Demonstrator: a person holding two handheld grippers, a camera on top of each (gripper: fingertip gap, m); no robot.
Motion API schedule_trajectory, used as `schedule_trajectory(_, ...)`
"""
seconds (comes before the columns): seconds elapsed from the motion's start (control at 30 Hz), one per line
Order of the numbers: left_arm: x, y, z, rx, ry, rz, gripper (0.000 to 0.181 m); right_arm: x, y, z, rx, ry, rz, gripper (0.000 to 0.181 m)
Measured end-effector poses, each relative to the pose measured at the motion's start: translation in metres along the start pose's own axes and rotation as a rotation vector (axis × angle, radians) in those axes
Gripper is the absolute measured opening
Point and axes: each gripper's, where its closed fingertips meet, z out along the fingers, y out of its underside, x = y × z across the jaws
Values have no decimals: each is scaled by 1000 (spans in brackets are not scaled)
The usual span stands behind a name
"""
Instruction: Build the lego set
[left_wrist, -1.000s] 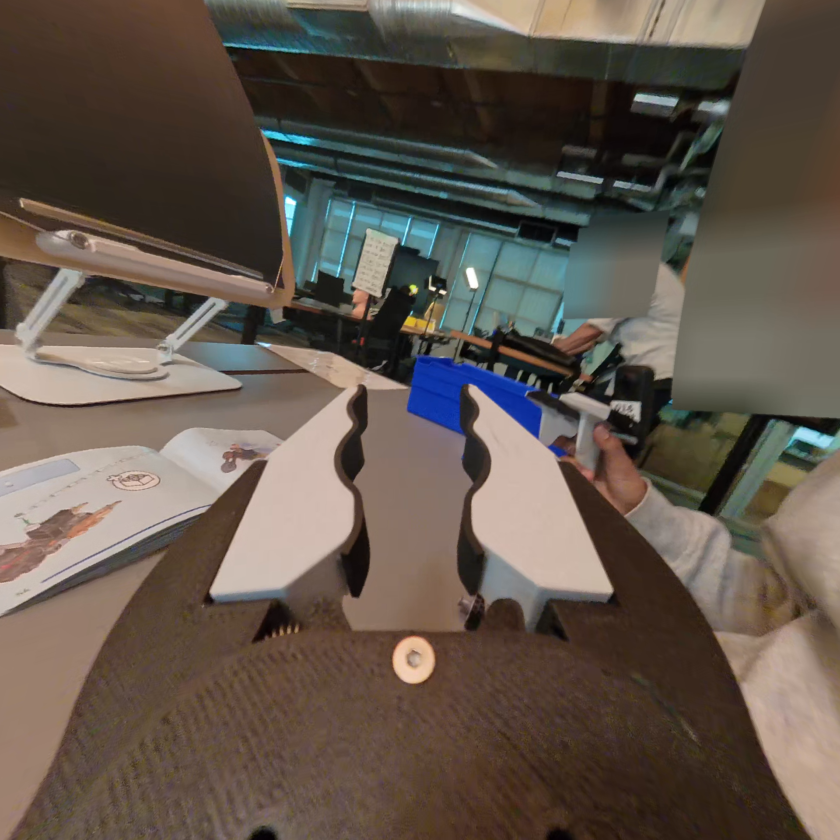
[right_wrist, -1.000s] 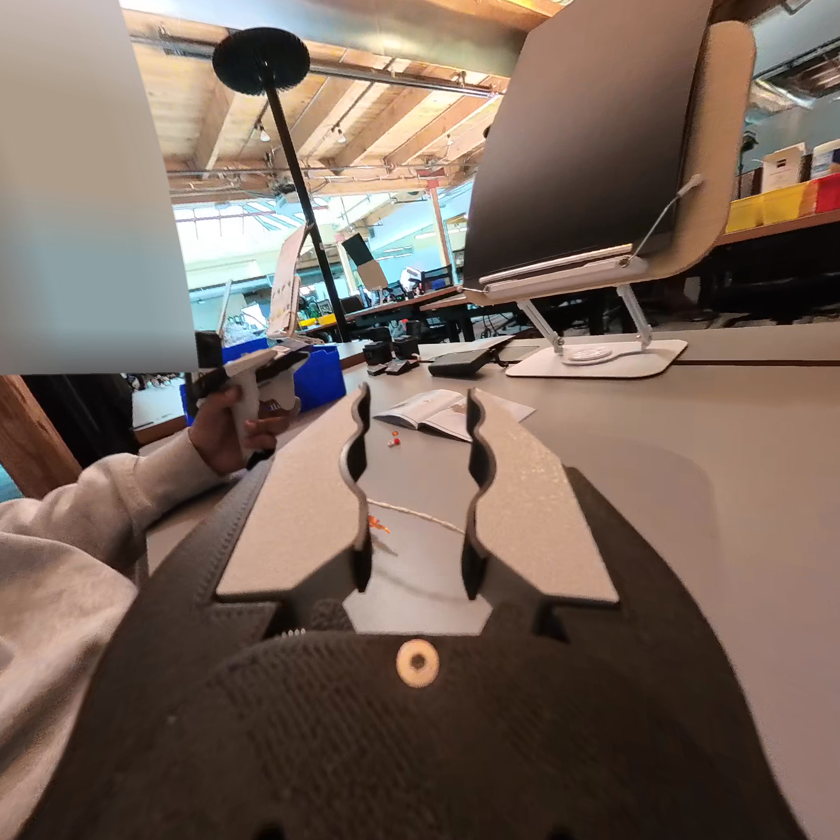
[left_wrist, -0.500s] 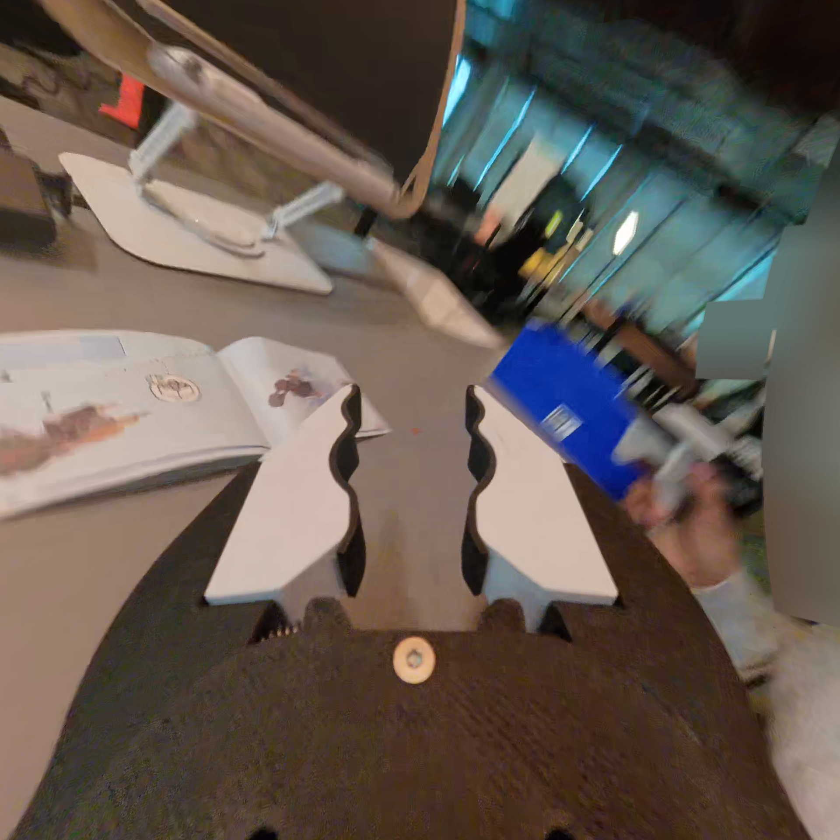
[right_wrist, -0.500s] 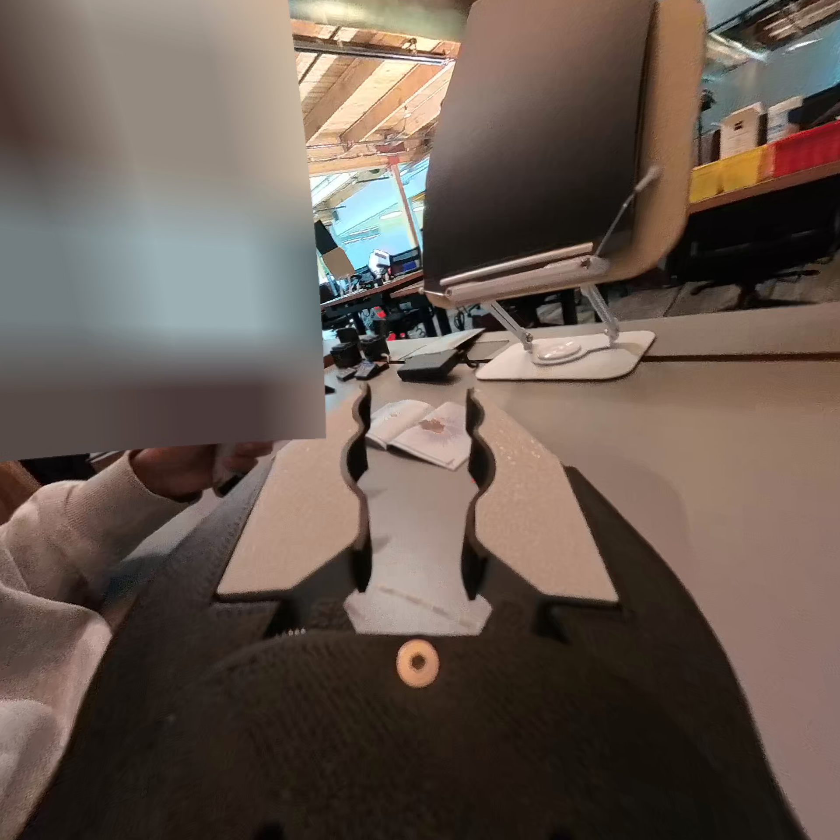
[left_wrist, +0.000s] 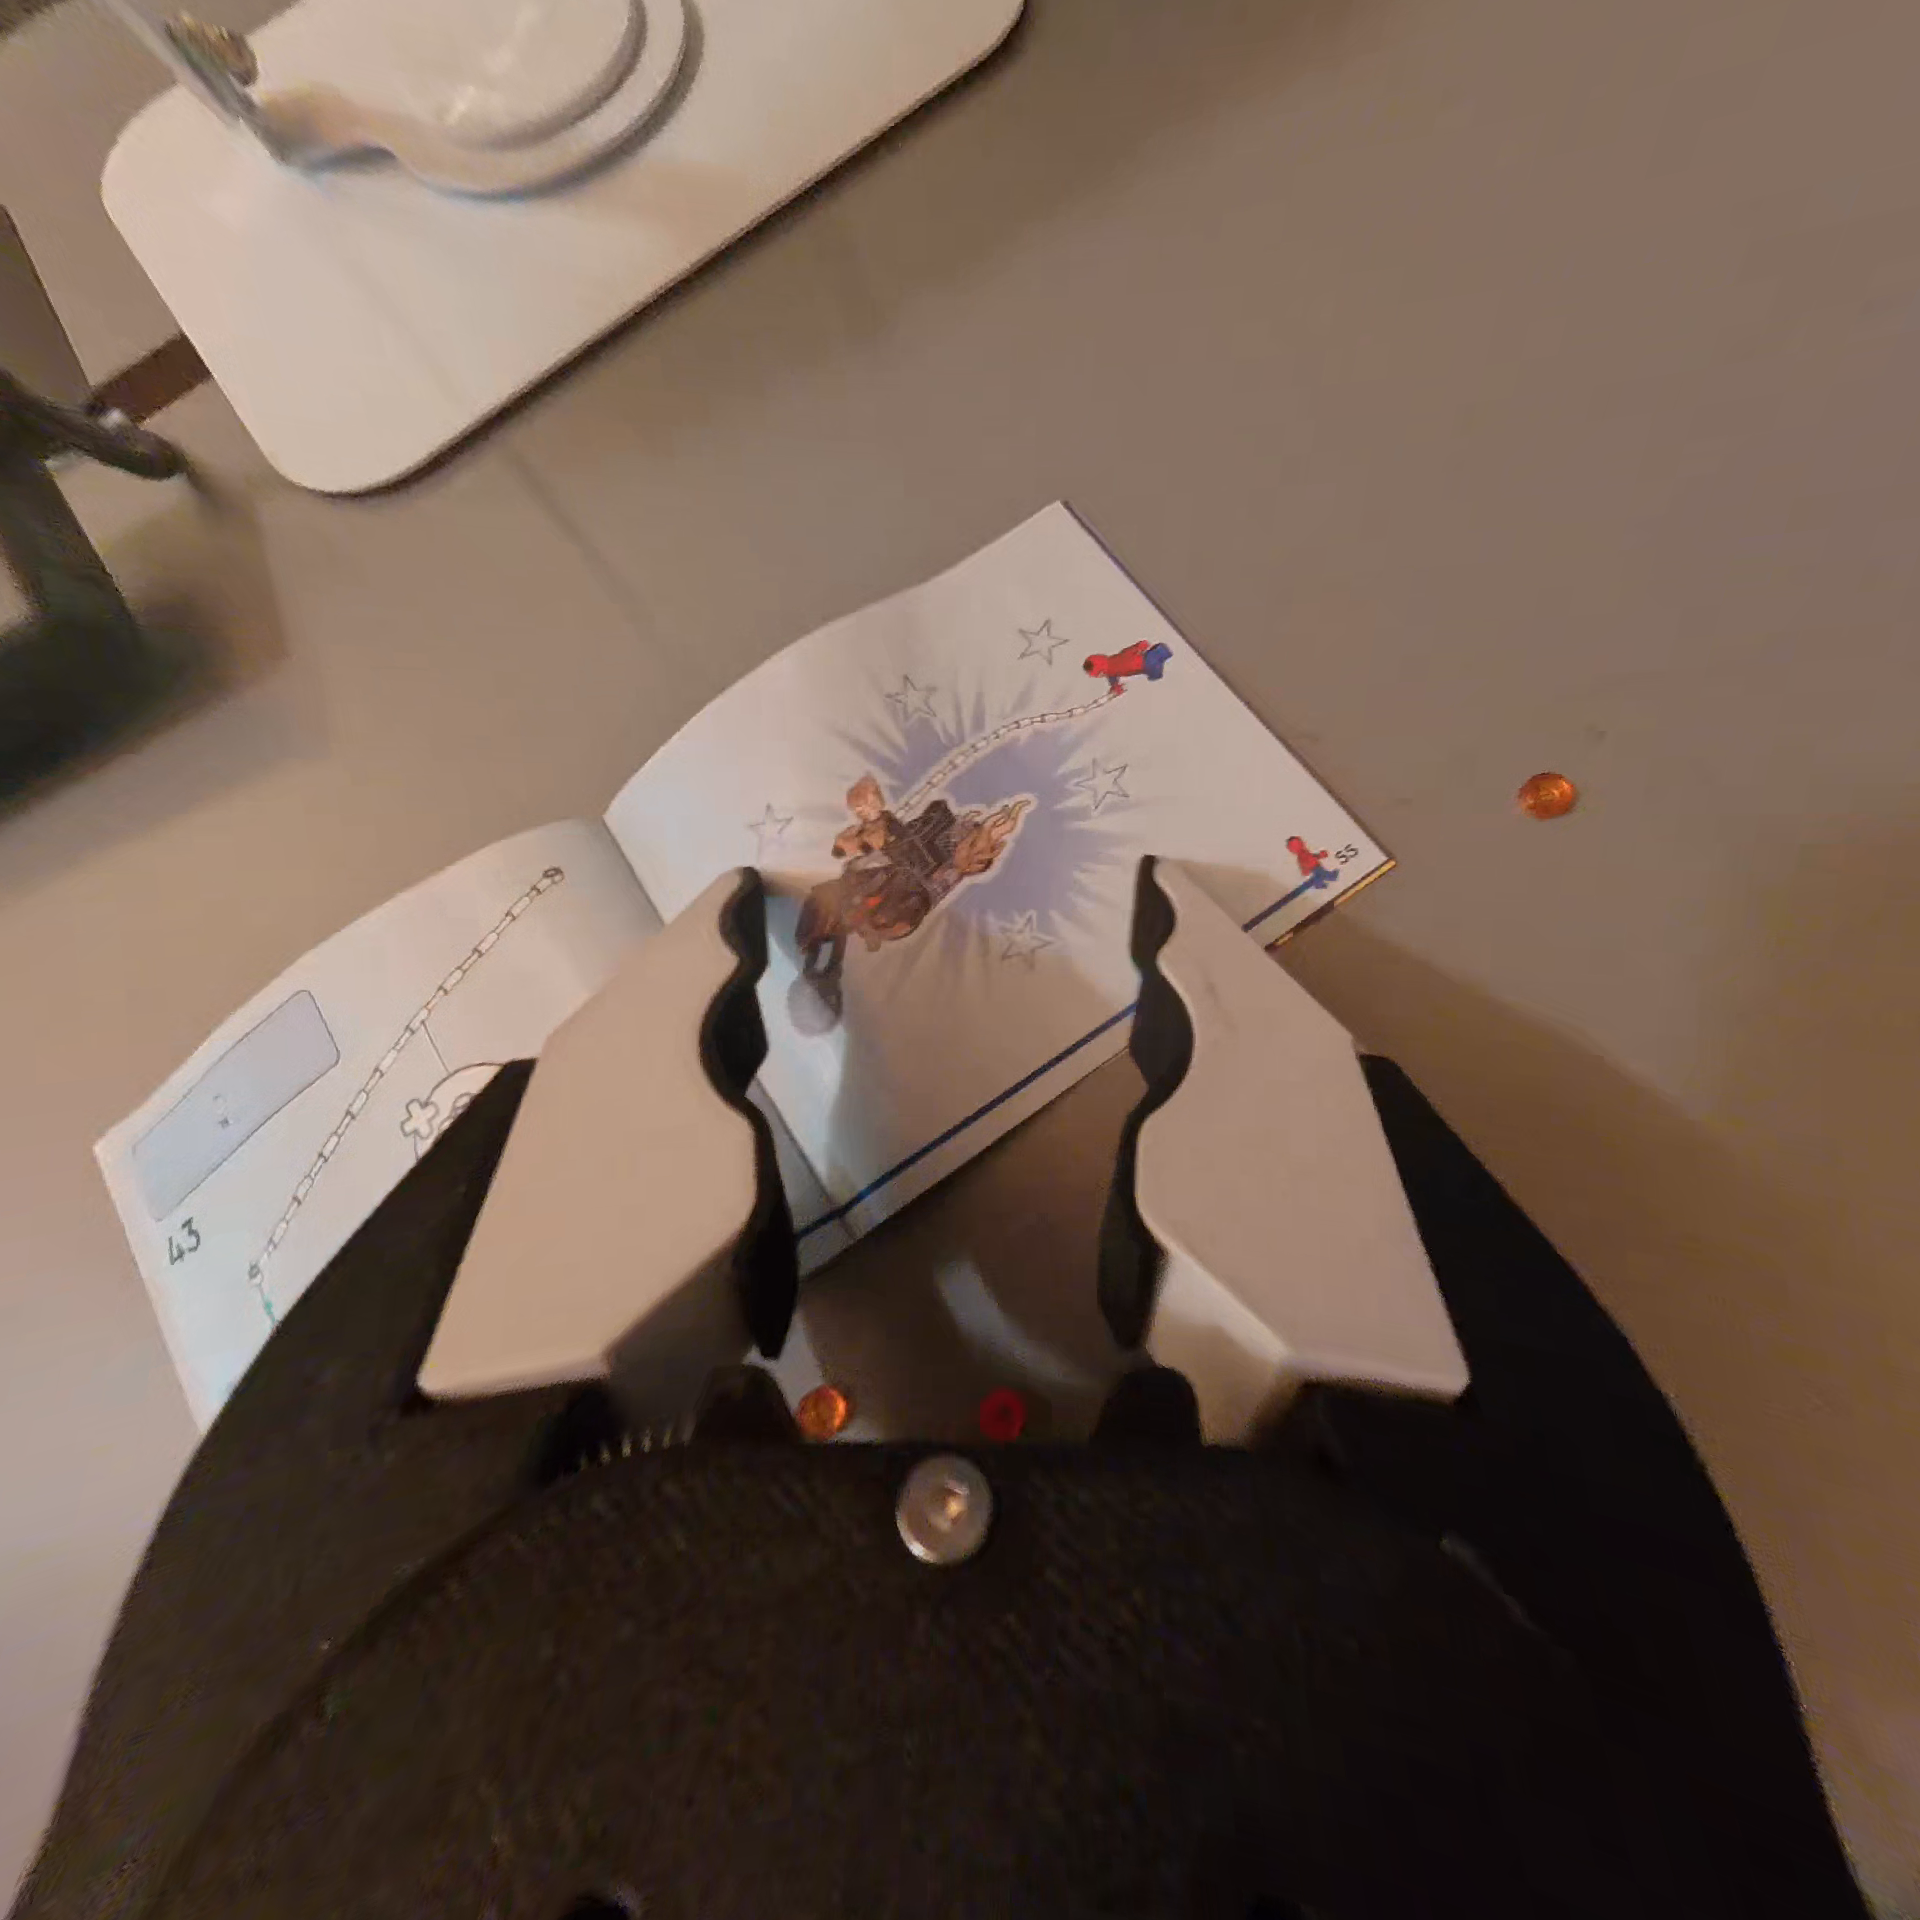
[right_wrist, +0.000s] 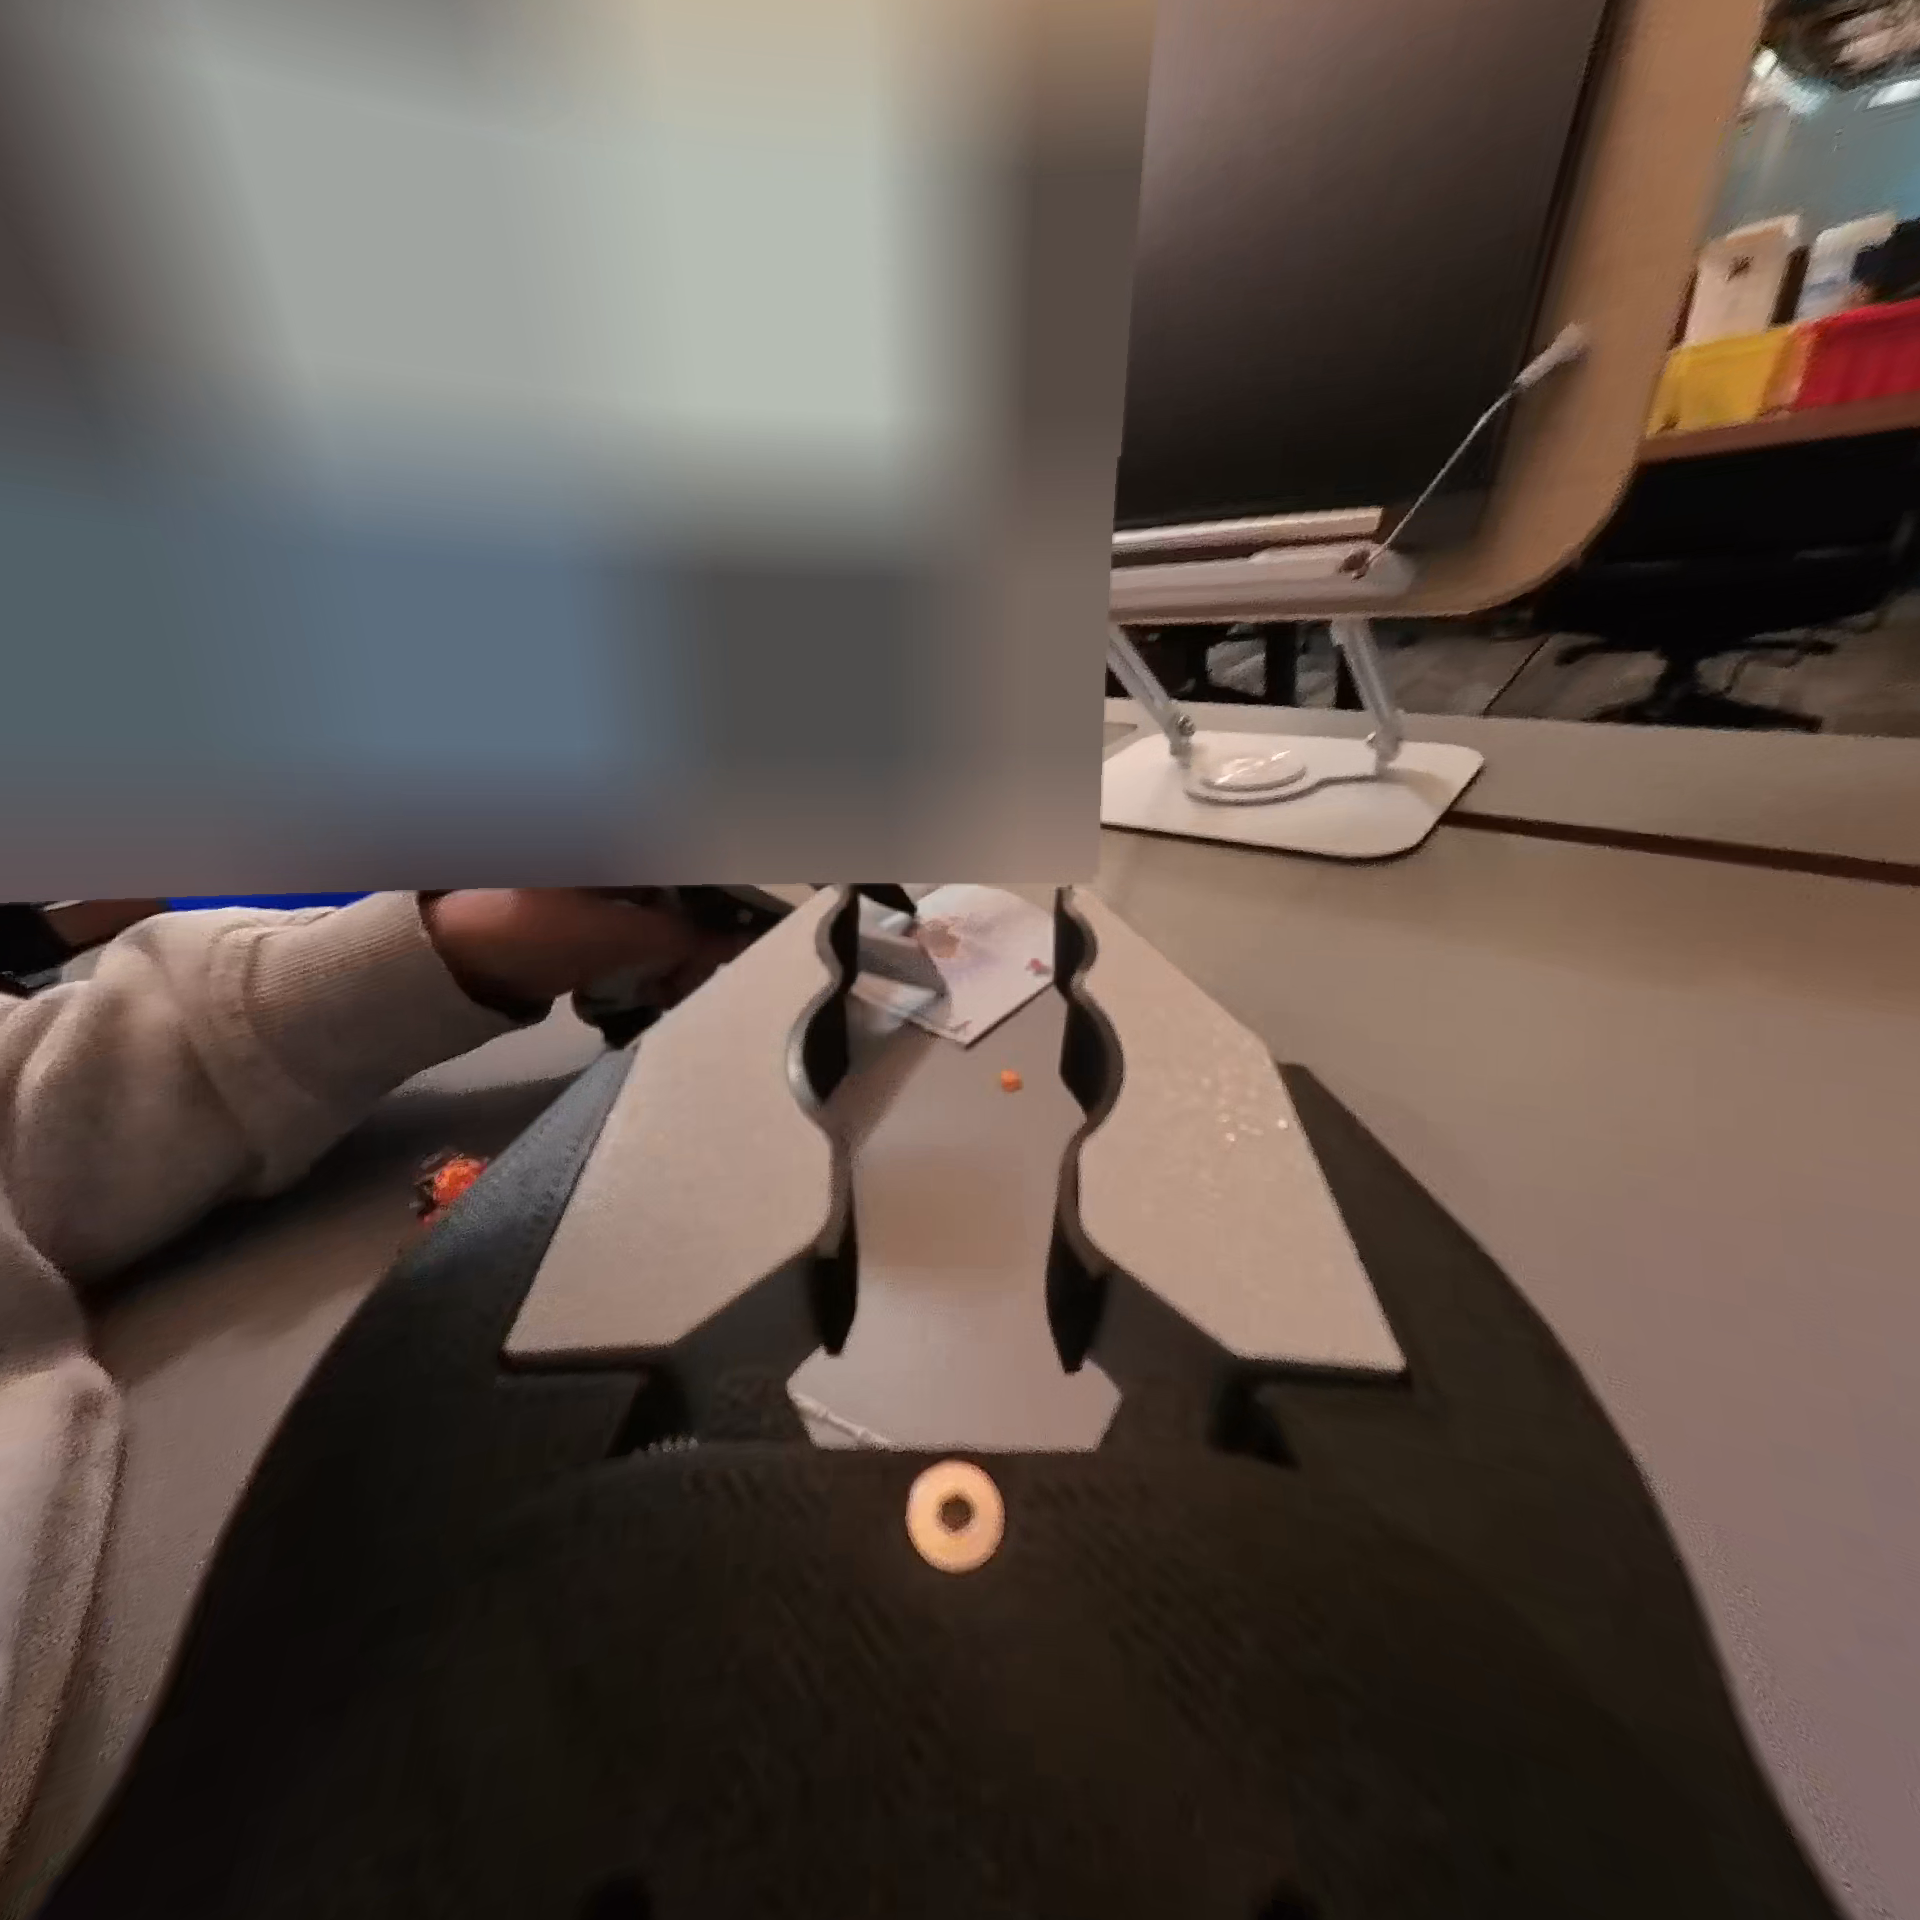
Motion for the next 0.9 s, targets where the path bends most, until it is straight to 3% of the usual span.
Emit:
schedule_trajectory(0.1, 1, 4, 1, -17, 87, -90, 58, 1, 12, 5, -63, -14, 37, 36)
schedule_trajectory(0.17, -4, 4, 1, -15, 72, -87, 45, 1, 14, 6, -74, -15, 42, 36)
schedule_trajectory(0.33, -4, 4, 2, -15, 85, -99, 2, 3, 14, 7, -72, -15, 60, 36)
schedule_trajectory(0.6, -4, -3, -5, 42, 191, -260, 0, 4, 15, 8, -71, -17, 71, 35)
schedule_trajectory(0.63, -3, -8, -8, 72, 196, -277, 13, 4, 15, 7, -69, -17, 74, 35)
schedule_trajectory(0.7, -4, -12, -10, 93, 150, -241, 90, 5, 14, 7, -65, -17, 81, 35)
schedule_trajectory(0.73, -10, -9, -8, 74, 84, -208, 116, 5, 14, 6, -61, -17, 84, 35)
schedule_trajectory(0.77, -17, -4, -5, 46, 10, -173, 126, 5, 14, 6, -58, -18, 87, 34)
schedule_trajectory(0.9, -17, 8, 1, -29, -25, -148, 108, 4, 13, 5, -47, -24, 98, 34)
